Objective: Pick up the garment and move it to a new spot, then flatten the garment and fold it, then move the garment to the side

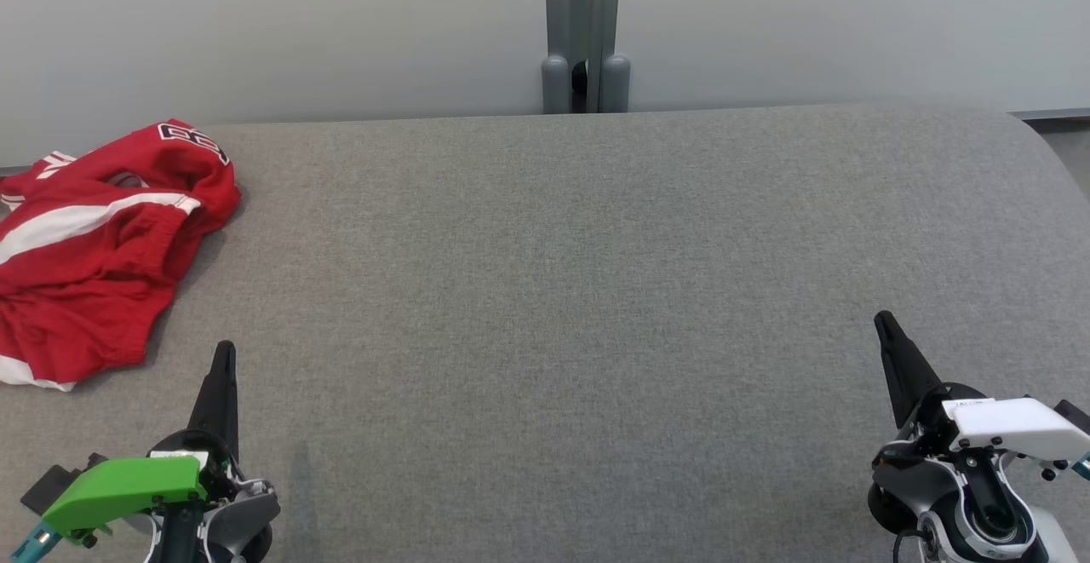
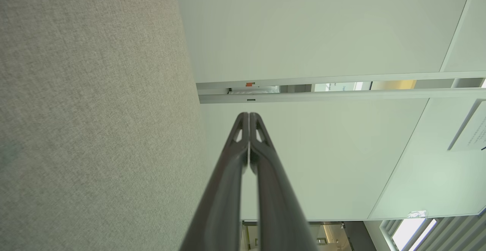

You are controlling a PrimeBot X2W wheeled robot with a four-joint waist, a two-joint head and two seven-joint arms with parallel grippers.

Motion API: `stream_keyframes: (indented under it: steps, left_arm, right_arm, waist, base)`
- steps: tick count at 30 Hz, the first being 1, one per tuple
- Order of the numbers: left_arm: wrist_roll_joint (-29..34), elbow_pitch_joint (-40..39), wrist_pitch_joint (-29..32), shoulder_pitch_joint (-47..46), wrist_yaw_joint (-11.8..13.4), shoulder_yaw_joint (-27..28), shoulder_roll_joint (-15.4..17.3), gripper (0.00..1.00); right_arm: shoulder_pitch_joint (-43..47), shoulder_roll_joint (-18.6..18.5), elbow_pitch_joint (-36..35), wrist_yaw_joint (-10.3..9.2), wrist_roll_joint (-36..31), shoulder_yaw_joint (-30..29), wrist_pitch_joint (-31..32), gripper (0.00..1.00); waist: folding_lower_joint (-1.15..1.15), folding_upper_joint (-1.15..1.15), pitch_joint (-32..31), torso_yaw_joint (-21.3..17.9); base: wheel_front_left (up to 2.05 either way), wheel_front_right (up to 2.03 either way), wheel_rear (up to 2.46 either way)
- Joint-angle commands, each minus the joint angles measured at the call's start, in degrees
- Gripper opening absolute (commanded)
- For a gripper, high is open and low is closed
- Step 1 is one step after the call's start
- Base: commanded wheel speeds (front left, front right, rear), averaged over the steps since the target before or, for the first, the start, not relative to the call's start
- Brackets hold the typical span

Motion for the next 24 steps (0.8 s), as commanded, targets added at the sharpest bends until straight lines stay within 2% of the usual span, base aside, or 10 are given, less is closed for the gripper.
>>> stream_keyframes:
  steps: [1,24]
  left_arm:
    - [-0.16,-0.09,0.11,-0.58,-0.36,0.04,0.03,0.0]
    - [-0.16,-0.09,0.11,-0.58,-0.37,0.04,0.03,0.0]
  right_arm:
    - [-0.34,-0.24,0.11,0.02,0.38,-0.06,0.08,0.0]
    - [-0.34,-0.24,0.11,0.02,0.38,-0.06,0.08,0.0]
  waist:
    - [0.0,0.0,0.0,0.0]
    - [0.0,0.0,0.0,0.0]
  base:
    - [0.0,0.0,0.0]
    - [0.0,0.0,0.0]
